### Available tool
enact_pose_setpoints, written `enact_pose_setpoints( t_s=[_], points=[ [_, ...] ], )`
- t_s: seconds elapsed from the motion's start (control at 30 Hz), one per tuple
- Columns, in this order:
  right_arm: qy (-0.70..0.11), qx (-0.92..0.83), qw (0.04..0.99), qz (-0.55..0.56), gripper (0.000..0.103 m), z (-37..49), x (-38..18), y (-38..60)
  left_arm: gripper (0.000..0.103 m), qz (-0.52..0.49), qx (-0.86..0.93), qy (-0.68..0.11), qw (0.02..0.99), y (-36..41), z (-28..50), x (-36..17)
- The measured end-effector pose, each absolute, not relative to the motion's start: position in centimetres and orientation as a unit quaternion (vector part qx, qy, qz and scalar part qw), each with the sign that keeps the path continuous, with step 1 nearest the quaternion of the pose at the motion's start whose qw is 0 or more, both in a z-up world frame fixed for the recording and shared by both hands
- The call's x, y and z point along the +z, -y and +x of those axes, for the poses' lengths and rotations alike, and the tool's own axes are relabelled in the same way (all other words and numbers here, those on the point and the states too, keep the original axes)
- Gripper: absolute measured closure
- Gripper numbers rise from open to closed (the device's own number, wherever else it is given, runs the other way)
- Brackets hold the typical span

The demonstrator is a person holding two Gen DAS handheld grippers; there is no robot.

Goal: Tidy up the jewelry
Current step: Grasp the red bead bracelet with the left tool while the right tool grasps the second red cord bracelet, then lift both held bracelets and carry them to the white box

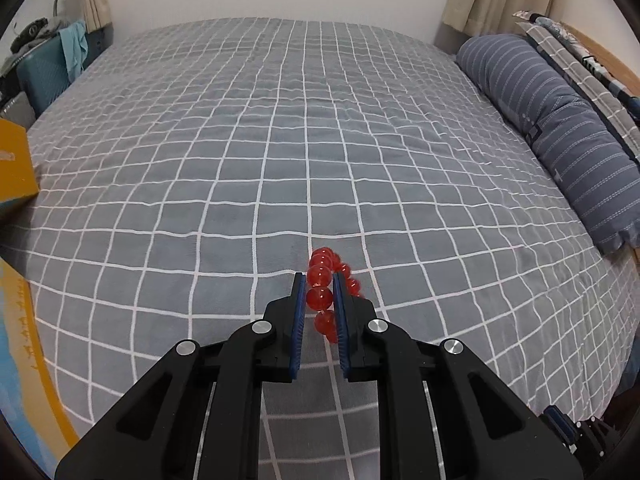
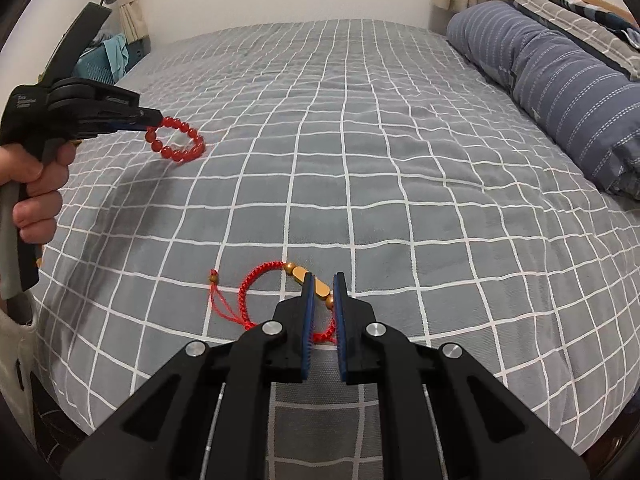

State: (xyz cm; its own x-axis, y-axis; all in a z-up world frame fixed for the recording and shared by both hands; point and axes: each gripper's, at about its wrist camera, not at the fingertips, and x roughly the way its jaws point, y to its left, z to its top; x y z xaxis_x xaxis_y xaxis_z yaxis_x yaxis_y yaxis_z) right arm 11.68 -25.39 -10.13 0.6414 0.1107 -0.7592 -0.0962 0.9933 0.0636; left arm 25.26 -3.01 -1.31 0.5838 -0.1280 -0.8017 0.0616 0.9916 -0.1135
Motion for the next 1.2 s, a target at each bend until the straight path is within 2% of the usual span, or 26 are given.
enact_pose_setpoints(
  t_s=[0.4,0.43,0.47,0.5,0.7,0.73,0.8,0.87,0.9,0.97,1.2],
  points=[
    [-0.415,0.055,0.908,0.016,0.092,10.9,-10.0,25.9,0.09,-0.035,-0.065,-0.435,0.897,2.5,21.7,1.7],
    [-0.416,0.051,0.908,0.015,0.087,11.0,-10.1,25.8,0.09,-0.036,-0.065,-0.434,0.898,2.4,21.5,1.8],
    [-0.42,0.05,0.906,0.011,0.069,11.2,-10.3,25.8,0.09,-0.036,-0.066,-0.434,0.898,2.4,21.4,1.9],
    [-0.421,0.047,0.906,0.008,0.059,11.3,-10.4,25.7,0.09,-0.037,-0.066,-0.434,0.898,2.3,21.3,1.9],
    [-0.44,0.04,0.897,0.0,0.058,12.7,-11.6,25.3,0.09,-0.038,-0.066,-0.432,0.899,2.1,21.4,2.3],
    [-0.448,0.04,0.893,-0.004,0.058,12.9,-12.0,25.2,0.09,-0.037,-0.066,-0.432,0.899,2.1,21.4,2.3],
    [-0.464,0.04,0.885,-0.006,0.072,13.4,-12.7,25.1,0.09,-0.037,-0.066,-0.432,0.899,2.1,21.5,2.4],
    [-0.476,0.049,0.878,0.003,0.079,13.7,-13.1,25.0,0.09,-0.037,-0.066,-0.431,0.899,2.2,21.6,2.5],
    [-0.477,0.05,0.878,0.006,0.086,13.7,-13.1,25.0,0.09,-0.037,-0.067,-0.431,0.899,2.2,21.6,2.5],
    [-0.477,0.053,0.877,0.009,0.091,13.7,-13.1,24.9,0.09,-0.035,-0.067,-0.431,0.899,2.2,21.7,2.5],
    [-0.467,0.053,0.882,0.033,0.096,13.5,-12.2,25.3,0.09,-0.033,-0.07,-0.425,0.902,2.4,21.5,3.1]
  ],
)
